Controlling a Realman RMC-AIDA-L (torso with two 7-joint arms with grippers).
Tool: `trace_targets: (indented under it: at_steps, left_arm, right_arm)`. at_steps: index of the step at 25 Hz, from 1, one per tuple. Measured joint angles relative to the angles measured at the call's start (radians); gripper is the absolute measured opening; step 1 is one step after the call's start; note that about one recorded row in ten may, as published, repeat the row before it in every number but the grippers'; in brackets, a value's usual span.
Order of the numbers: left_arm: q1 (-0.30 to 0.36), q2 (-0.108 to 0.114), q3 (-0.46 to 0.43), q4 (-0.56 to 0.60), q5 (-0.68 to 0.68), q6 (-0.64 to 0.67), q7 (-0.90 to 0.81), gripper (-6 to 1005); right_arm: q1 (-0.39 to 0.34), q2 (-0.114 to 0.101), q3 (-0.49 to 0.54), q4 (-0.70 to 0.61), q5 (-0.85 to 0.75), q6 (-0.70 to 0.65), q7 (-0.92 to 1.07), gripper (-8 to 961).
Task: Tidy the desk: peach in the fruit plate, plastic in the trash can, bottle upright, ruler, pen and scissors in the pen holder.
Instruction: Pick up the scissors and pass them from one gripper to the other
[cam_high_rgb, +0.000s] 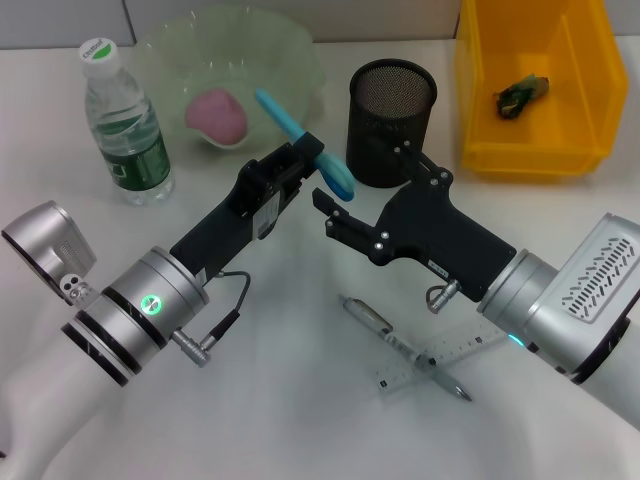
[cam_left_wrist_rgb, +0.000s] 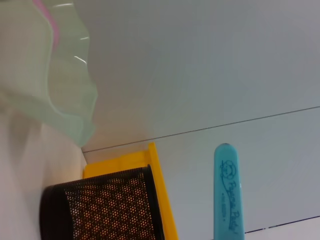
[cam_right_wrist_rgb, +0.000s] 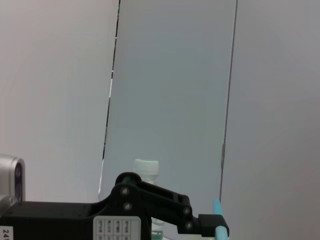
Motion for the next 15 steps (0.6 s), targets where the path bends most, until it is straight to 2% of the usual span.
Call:
trace_targets:
  at_steps: [15]
  left_arm:
    - [-0.001, 0.000, -0.013, 0.000, 0.000, -0.005, 0.011, 265]
  right_arm:
    - [0.006, 0.000, 0.000, -0.001, 0.000, 0.012, 0.000, 789]
